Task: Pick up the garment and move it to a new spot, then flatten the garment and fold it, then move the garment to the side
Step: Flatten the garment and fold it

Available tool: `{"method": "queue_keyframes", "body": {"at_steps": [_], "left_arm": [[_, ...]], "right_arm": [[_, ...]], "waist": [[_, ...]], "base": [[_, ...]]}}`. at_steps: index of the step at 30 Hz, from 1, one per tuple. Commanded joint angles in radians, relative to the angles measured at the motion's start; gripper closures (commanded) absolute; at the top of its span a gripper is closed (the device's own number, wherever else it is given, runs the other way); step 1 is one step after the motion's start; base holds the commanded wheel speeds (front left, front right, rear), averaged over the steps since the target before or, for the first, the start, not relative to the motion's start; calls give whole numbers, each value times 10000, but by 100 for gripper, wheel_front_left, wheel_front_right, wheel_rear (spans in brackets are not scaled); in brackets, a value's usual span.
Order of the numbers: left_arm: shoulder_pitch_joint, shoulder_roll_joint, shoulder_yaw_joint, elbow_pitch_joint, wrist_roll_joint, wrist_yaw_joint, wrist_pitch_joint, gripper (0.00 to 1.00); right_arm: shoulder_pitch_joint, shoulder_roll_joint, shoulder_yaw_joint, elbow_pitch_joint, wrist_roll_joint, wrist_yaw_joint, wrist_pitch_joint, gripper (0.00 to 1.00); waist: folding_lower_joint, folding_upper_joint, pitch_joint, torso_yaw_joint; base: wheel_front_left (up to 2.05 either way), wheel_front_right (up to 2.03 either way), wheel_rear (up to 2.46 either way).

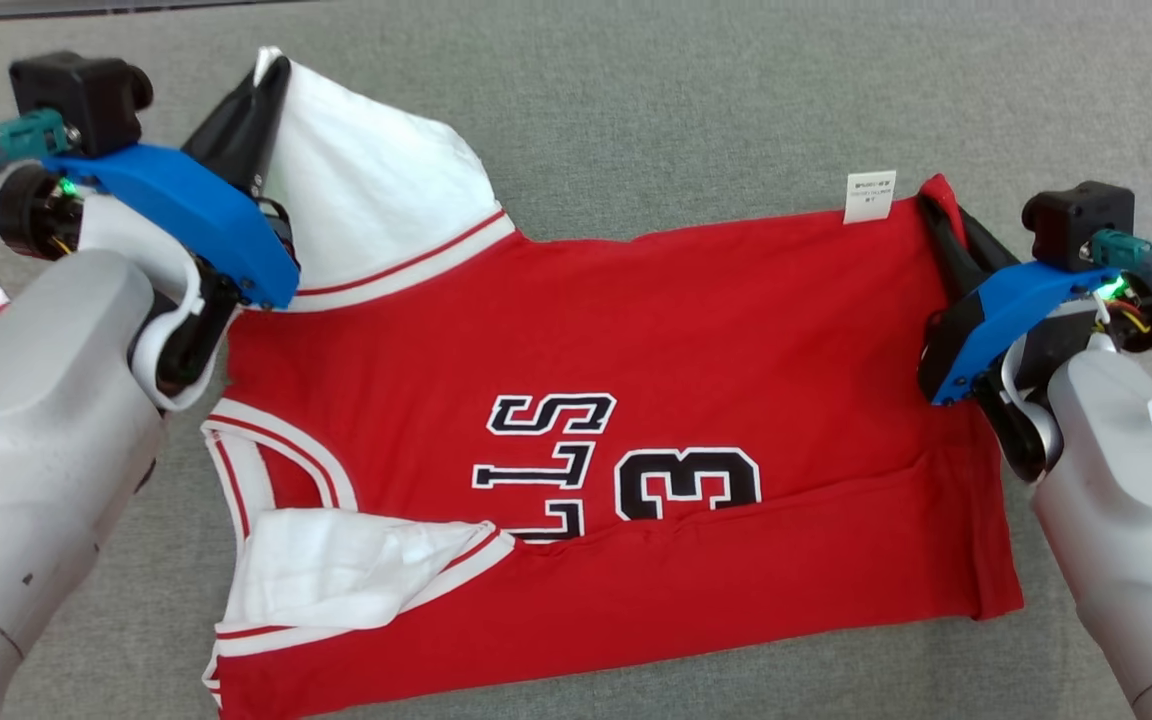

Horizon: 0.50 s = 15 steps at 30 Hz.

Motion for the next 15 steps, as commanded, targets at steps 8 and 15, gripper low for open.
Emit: {"method": "queue_keyframes", "body": {"at_steps": [8,15], "left_arm": [[1189,403,-76,-1204,133,-9,-512,100],[2870,542,977,-2520,789,148,-550,100]], "right_arm": [[718,149,-263,476,-99,-1,-826,100],[1361,190,-503,728,-87,-1,-1262,100]], "waist": [[1,0,-584,303],[1,0,-1083,511]], "base": [[0,0,0],[0,0,0]]}}
